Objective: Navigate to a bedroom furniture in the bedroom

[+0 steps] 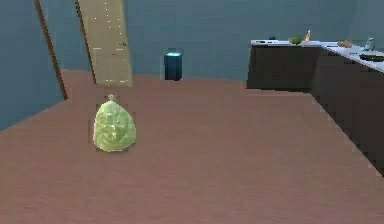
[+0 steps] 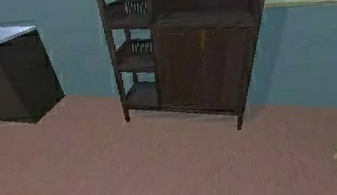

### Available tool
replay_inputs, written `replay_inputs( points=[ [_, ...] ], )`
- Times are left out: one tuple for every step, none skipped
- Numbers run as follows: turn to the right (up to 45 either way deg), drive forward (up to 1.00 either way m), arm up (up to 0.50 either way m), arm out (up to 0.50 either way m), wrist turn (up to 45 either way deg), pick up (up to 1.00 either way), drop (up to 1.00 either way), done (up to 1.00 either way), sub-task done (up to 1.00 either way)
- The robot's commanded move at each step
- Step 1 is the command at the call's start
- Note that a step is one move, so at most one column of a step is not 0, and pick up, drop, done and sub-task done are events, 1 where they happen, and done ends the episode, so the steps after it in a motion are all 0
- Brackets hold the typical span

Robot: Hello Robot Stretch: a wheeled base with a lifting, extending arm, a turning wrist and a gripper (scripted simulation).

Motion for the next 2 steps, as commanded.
replay_inputs(
  points=[
    [0.0,1.0,0.0,0.0,0.0,0.0,0.0,0.0,0.0],
    [-3.0,0.0,0.0,0.0,0.0,0.0,0.0,0.0,0.0]
  ],
)
